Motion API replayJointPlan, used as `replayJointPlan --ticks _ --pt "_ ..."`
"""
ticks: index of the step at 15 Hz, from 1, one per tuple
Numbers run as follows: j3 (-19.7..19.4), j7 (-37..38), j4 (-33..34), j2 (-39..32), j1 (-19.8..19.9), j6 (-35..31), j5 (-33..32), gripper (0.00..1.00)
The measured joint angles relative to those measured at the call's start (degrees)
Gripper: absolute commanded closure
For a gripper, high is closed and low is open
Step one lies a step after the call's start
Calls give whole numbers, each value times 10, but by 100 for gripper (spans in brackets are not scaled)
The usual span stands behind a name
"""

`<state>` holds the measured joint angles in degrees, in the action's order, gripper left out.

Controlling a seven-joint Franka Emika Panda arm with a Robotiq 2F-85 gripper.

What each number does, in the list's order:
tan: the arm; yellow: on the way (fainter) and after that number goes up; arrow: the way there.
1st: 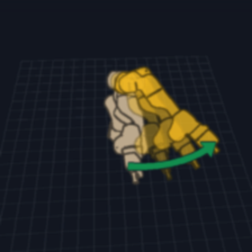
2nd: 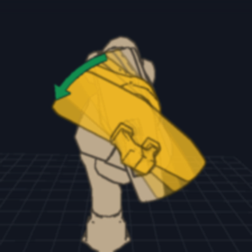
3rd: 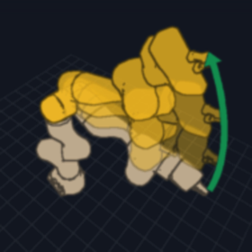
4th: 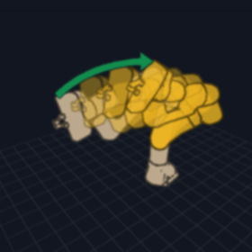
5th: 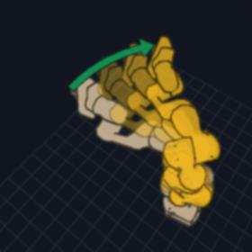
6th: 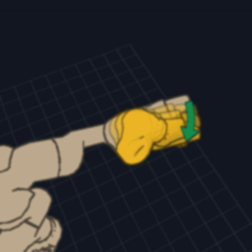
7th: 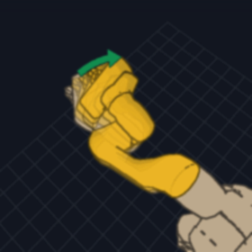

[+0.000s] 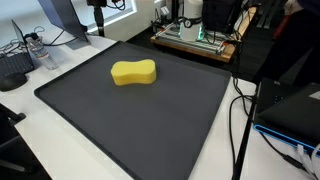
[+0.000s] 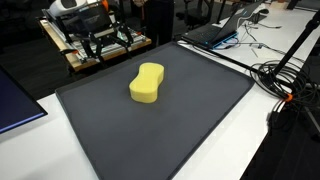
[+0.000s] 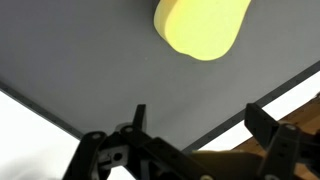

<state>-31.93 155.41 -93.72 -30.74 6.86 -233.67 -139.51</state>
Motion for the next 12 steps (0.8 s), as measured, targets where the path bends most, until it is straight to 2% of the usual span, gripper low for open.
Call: replayJointPlan --ticks 4,7,12 --pt "-4 0 103 -67 -3 -82 -5 0" --pt "7 0 136 -113 -9 -78 -19 0" --pt "-28 0 174 -176 -64 -76 -31 0"
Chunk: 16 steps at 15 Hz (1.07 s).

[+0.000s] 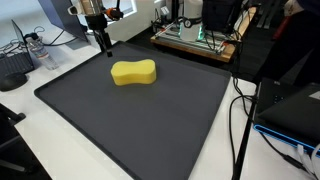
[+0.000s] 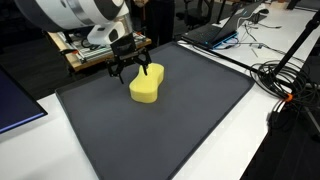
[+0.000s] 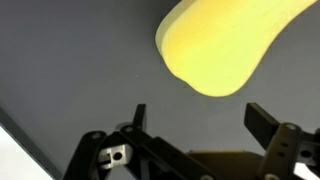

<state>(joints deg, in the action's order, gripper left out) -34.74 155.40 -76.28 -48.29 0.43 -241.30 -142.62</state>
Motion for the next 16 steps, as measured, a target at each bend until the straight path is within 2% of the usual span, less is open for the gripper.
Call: replayJointPlan --ticks 9,16 --pt "-111 0 19 -45 -157 -1 -2 0" --pt "-144 0 2 -78 -237 -2 -12 0"
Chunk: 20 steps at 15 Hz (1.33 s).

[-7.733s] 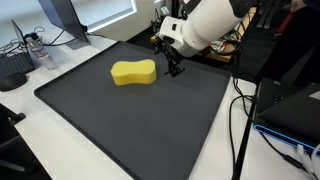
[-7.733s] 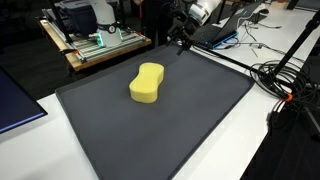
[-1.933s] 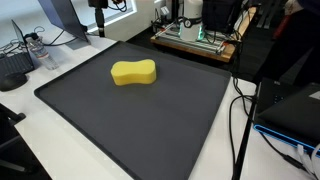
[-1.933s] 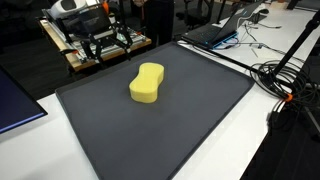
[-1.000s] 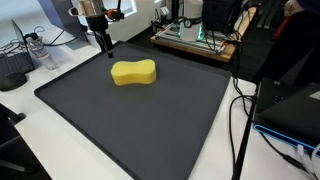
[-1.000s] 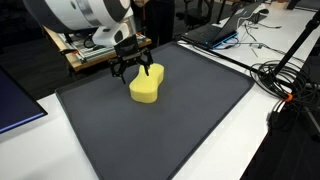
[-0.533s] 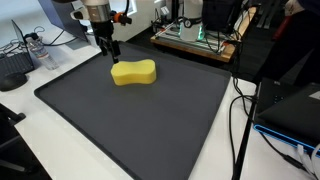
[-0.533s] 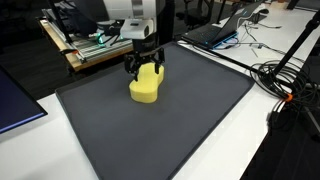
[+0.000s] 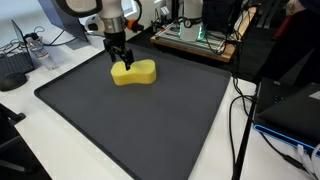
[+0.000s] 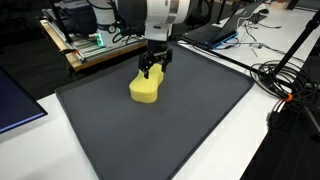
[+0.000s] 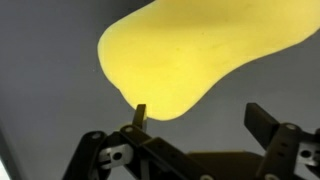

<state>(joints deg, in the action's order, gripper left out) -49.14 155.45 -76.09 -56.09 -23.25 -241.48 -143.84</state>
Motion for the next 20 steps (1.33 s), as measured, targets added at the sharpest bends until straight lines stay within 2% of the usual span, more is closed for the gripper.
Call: replayJointPlan --ticks 4,8,14,19,20 --pt "-42 0 -1 -24 -29 0 14 0" --pt "-59 0 18 -35 -18 0 34 0" --pt "-26 0 71 -68 42 0 53 0" --pt "28 0 121 -97 97 1 53 0" --pt "35 0 130 -103 105 1 53 7"
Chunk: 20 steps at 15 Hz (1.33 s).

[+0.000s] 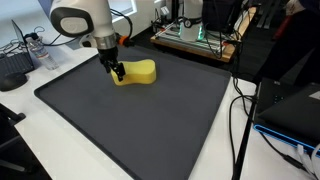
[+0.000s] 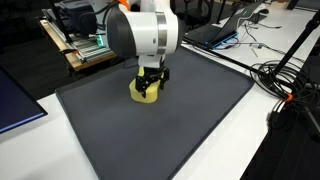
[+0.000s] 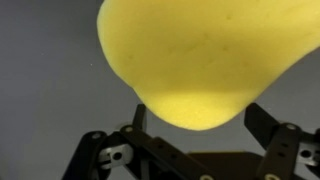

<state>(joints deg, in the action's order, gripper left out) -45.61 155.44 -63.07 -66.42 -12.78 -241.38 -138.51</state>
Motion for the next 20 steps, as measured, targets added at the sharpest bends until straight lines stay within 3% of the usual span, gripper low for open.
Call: replayJointPlan --ticks 1,10,14,20 --pt "3 0 8 -7 6 0 1 26" --pt "-4 0 16 -30 12 -2 1 86" --pt "-3 0 9 -29 9 -2 -6 95" --pt "-3 0 -14 -17 4 -2 -15 93"
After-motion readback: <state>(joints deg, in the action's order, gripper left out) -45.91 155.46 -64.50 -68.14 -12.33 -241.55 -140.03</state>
